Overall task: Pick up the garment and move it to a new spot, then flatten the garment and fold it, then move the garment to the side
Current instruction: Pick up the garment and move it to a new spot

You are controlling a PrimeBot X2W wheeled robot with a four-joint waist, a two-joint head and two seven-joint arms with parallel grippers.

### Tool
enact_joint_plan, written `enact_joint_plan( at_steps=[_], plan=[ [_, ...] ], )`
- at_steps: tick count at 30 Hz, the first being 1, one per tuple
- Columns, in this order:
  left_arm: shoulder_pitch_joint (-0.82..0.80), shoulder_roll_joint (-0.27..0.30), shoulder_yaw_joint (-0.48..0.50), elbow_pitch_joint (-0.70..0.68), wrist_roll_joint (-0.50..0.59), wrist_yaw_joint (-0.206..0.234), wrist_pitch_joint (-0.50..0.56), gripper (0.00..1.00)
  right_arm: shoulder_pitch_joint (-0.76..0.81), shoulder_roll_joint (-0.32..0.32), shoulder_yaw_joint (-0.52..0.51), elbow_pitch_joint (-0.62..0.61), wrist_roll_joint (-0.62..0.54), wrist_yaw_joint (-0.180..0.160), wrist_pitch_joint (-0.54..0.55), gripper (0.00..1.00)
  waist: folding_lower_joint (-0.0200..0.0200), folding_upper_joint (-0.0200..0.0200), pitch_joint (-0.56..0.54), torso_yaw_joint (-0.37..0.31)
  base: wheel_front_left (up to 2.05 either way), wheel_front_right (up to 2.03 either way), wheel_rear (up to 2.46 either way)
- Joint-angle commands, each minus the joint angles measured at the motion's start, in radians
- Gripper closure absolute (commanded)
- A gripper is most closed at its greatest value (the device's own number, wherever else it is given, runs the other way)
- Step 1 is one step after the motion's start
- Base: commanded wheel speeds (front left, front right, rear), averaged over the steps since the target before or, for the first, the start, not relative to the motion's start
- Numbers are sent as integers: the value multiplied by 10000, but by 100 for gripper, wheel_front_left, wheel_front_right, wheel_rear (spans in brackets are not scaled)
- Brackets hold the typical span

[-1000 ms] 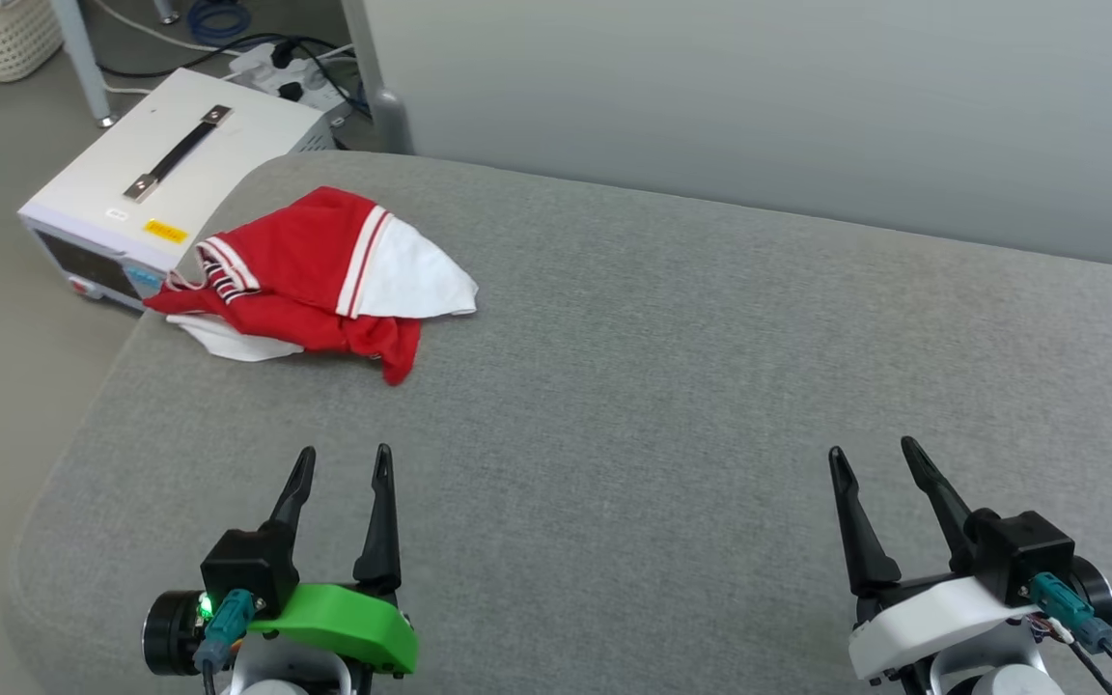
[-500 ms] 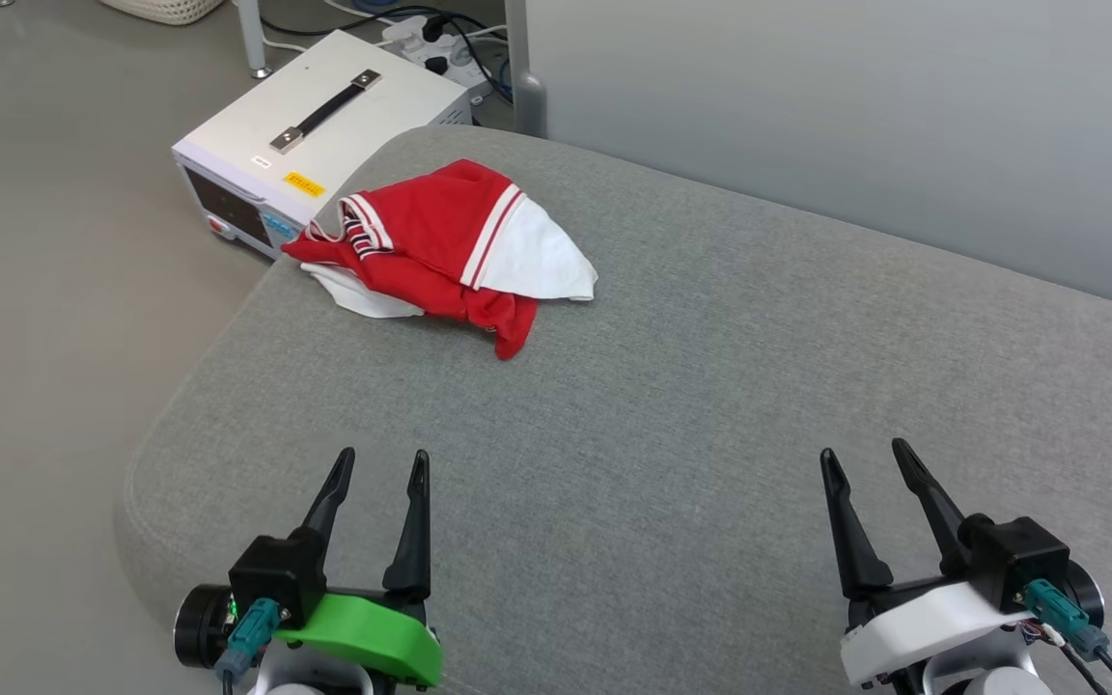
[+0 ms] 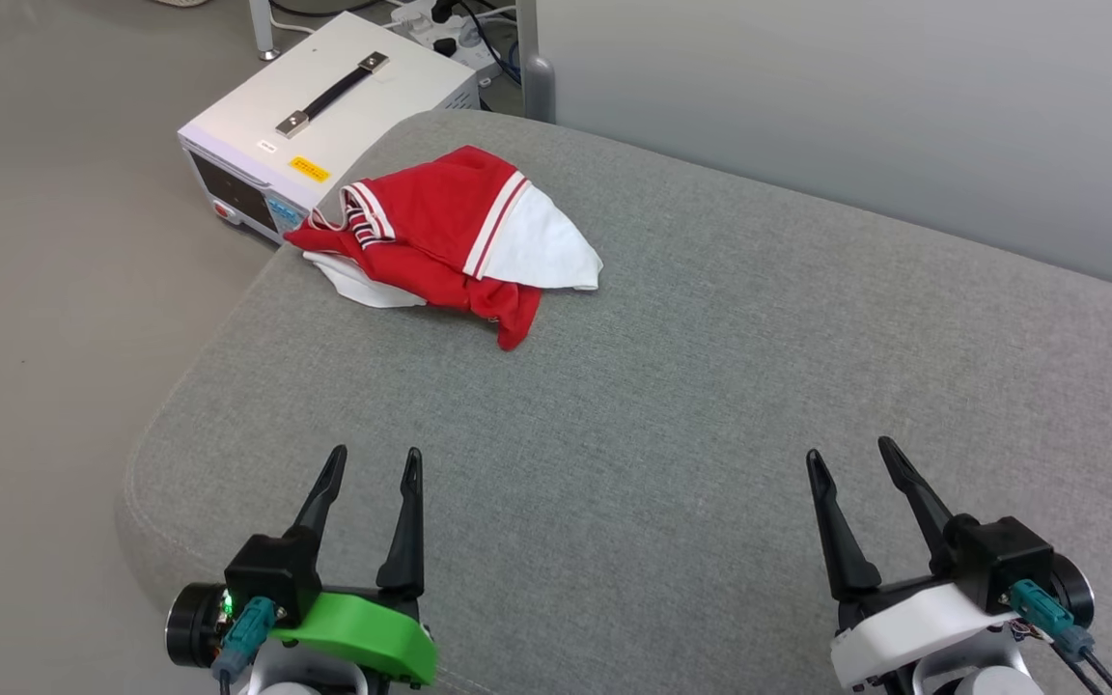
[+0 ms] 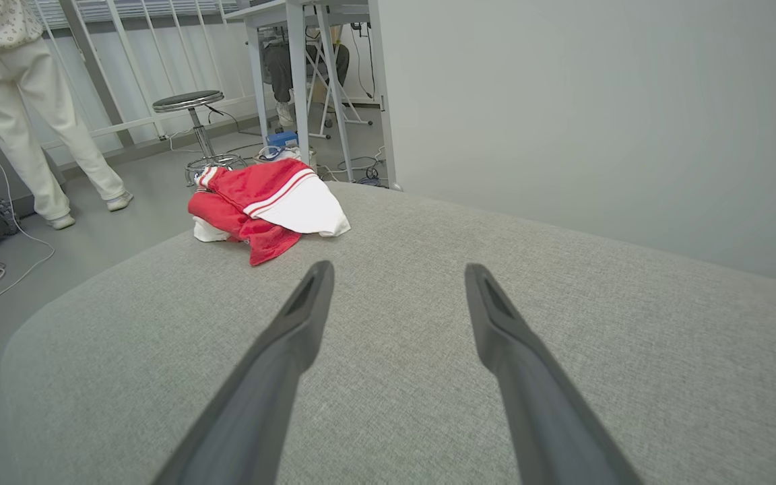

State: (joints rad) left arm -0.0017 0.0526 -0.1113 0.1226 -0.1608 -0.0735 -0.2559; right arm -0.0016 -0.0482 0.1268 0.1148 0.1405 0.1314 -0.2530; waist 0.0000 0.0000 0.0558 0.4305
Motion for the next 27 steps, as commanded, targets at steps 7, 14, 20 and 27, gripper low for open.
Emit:
enact_joint_plan(
  at_steps=[7,14,20,27],
  plan=[
    [-1506,386,21,1632,333,-320,-59,0,-538,-20,86,-566,-742,-7,-8,0,0,0,1453,-600,0,0,0],
    [-4960,1652,-317,3526,-648,-557,1142,0,-1087,-72,72,-1664,-918,-7,625,0,0,0,3008,-1261,0,0,0],
    [-7577,3486,-2055,3687,-3518,-568,3843,0,-1521,-228,129,-2484,-952,-7,978,0,0,0,4094,-1778,0,0,0],
    [-9506,5395,-3519,3929,-5980,-570,6739,0,-2007,-205,202,-2892,-976,-7,826,0,0,0,5156,-2421,0,0,0]
  ],
)
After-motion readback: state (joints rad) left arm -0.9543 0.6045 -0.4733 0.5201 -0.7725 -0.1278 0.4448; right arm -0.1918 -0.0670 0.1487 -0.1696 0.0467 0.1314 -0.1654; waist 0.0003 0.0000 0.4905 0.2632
